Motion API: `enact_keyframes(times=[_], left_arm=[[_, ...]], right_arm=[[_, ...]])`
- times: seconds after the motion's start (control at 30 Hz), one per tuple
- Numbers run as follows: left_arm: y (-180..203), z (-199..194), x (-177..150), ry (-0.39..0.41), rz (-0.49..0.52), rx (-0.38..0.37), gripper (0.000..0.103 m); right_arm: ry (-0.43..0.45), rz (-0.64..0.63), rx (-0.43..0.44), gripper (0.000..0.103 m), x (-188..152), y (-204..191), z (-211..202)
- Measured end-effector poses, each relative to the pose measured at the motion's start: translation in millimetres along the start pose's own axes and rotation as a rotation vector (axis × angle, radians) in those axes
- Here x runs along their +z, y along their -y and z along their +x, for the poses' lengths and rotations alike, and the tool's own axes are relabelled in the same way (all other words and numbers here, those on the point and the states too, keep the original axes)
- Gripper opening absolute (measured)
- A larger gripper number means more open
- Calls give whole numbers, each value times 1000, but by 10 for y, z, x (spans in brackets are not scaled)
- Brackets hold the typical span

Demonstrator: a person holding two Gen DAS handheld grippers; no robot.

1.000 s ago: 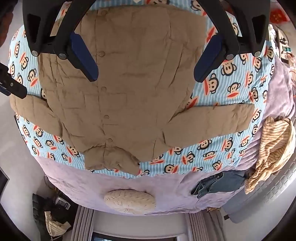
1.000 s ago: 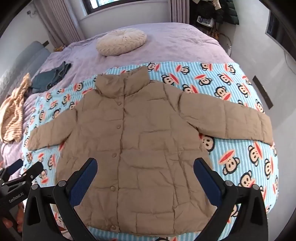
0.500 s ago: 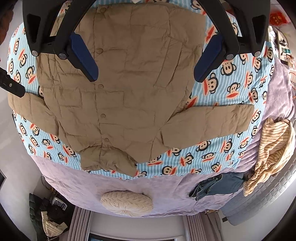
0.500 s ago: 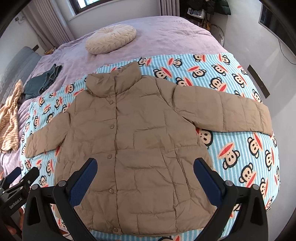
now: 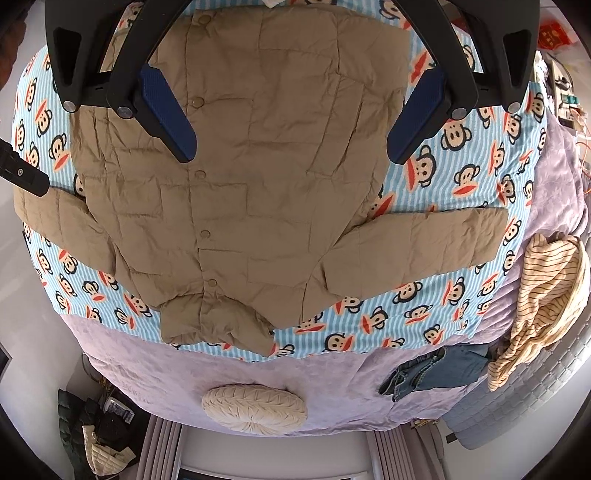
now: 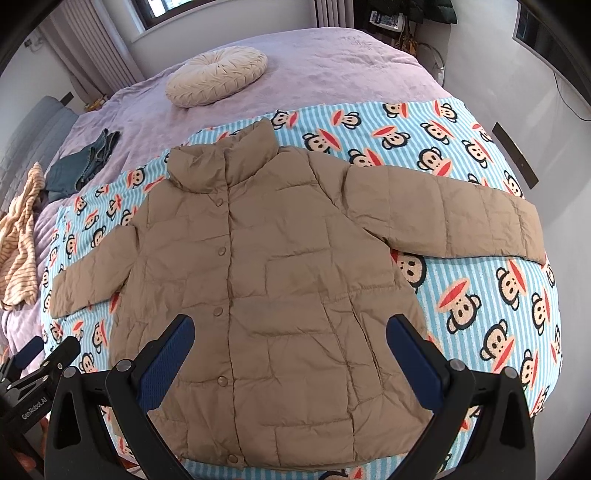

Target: Fold large clothes

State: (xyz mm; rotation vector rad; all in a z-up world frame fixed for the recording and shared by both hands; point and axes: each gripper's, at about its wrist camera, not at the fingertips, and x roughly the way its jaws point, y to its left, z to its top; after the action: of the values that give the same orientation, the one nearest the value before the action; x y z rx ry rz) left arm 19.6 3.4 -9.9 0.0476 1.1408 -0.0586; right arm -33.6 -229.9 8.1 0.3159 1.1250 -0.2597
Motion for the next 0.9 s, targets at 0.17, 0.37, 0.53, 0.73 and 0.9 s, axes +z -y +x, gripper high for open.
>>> enact_keyframes(times=[0.17,0.37,0.53,0.73,0.9], left_arm=[[2,6,-3,2,0,0,103],[-1,14,-11,0,0,1,103],[-3,12,-5,0,0,1,103],[-13,17,-19,0,0,1,103],[-10,16,-13,0,1,2,103]], right_arm=[[-2,1,0,103,-9,-4,6],[-3,1,1,103,-14,-15,14],[-3,0,2,103,-22,-17,18],[-4,2,3,103,-16,-22,19],[-3,0,3,103,-19,-24,23]])
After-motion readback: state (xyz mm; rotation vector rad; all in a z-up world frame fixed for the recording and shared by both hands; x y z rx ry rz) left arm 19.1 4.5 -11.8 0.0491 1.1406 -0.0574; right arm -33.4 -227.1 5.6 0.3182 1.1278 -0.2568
